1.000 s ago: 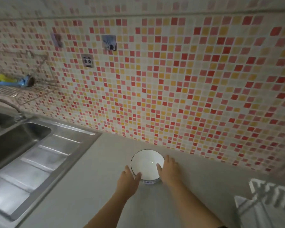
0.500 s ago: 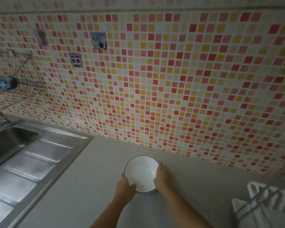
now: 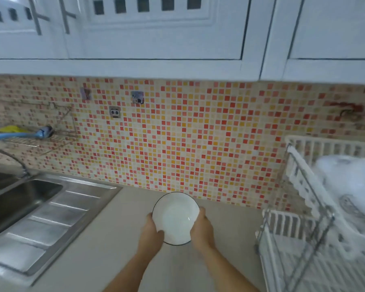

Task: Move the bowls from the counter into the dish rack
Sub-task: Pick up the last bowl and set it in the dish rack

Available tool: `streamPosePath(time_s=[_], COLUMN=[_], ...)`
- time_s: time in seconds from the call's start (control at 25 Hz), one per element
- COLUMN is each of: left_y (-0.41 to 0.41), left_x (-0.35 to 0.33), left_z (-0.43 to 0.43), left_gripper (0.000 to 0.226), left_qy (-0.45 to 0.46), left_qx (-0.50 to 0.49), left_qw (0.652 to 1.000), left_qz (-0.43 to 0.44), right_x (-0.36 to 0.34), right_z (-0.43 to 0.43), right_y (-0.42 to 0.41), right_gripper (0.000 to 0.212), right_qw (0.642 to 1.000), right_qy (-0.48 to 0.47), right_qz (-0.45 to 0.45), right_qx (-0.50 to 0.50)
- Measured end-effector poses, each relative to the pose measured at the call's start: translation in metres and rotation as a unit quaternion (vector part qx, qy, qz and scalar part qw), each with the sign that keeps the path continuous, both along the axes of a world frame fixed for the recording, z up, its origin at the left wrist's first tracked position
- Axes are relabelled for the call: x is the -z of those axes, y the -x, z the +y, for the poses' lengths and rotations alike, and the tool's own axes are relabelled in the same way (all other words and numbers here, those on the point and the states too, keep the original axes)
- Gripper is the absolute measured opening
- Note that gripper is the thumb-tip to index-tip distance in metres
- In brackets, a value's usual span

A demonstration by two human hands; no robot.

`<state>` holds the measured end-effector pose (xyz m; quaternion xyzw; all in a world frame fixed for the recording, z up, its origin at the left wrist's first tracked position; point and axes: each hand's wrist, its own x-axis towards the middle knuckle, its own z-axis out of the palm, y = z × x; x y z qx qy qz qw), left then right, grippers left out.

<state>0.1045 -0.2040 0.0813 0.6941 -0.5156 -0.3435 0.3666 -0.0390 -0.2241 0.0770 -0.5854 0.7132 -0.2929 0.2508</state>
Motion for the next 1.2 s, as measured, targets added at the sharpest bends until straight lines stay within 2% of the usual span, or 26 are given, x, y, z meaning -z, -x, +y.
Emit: streamPosePath(time_s=[0.16, 0.24, 0.32, 0.44, 0.52, 0.6, 0.68, 0.72, 0.8, 0.92, 0.96, 1.08, 1.12, 1.2], left_y=[0.008, 0.016, 0.026, 0.043, 0.054, 0.068, 0.088, 0.102, 0.131, 0.186, 0.205, 0.265, 0.283, 0.324], left_x=[-0.041, -0.066, -0.094, -0.141, -0.171, -0.2, -0.222, -0.232, -0.247, -0.273, -0.281, -0.3, -0.302, -0.302], left_z=[0.058, 0.083, 0.105, 0.127, 0.133, 0.138, 0.143, 0.149, 0.16, 0.175, 0.178, 0.181, 0.18, 0.178], left_gripper=[0.066, 0.06, 0.045, 0.04, 0.051, 0.072, 0.091, 0.09, 0.077, 0.073, 0.072, 0.041, 0.038, 0.053], left_qy=[0.083, 0.128, 0.173, 0.222, 0.264, 0.298, 0.306, 0.311, 0.329, 0.338, 0.341, 0.344, 0.337, 0.307], left_qx=[-0.006, -0.008, -0.015, -0.01, -0.004, 0.005, 0.025, 0.042, 0.084, 0.165, 0.195, 0.285, 0.311, 0.351], left_qw=[0.996, 0.992, 0.982, 0.955, 0.932, 0.915, 0.903, 0.896, 0.879, 0.857, 0.855, 0.852, 0.853, 0.856], left_qz=[0.008, 0.018, 0.076, 0.198, 0.247, 0.273, 0.301, 0.315, 0.336, 0.351, 0.338, 0.271, 0.25, 0.221], right_x=[-0.042, -0.066, -0.093, -0.144, -0.176, -0.202, -0.228, -0.239, -0.259, -0.279, -0.285, -0.298, -0.299, -0.296], right_z=[0.064, 0.091, 0.111, 0.138, 0.151, 0.164, 0.18, 0.187, 0.203, 0.224, 0.23, 0.24, 0.242, 0.246], right_y=[0.011, 0.018, 0.024, 0.034, 0.046, 0.066, 0.092, 0.107, 0.137, 0.2, 0.223, 0.298, 0.32, 0.371], right_gripper=[0.052, 0.063, 0.067, 0.052, 0.041, 0.035, 0.055, 0.068, 0.077, 0.053, 0.051, 0.066, 0.072, 0.081], right_qw=[0.992, 0.987, 0.974, 0.935, 0.908, 0.891, 0.87, 0.864, 0.87, 0.867, 0.867, 0.873, 0.874, 0.882], right_qy=[0.076, 0.098, 0.125, 0.172, 0.194, 0.213, 0.23, 0.235, 0.251, 0.31, 0.327, 0.348, 0.353, 0.375], right_qz=[-0.103, -0.13, -0.186, -0.301, -0.358, -0.386, -0.421, -0.429, -0.411, -0.369, -0.349, -0.312, -0.304, -0.254], right_qx=[0.001, -0.015, -0.029, -0.074, -0.096, -0.106, -0.116, -0.117, -0.109, -0.129, -0.137, -0.137, -0.138, -0.127])
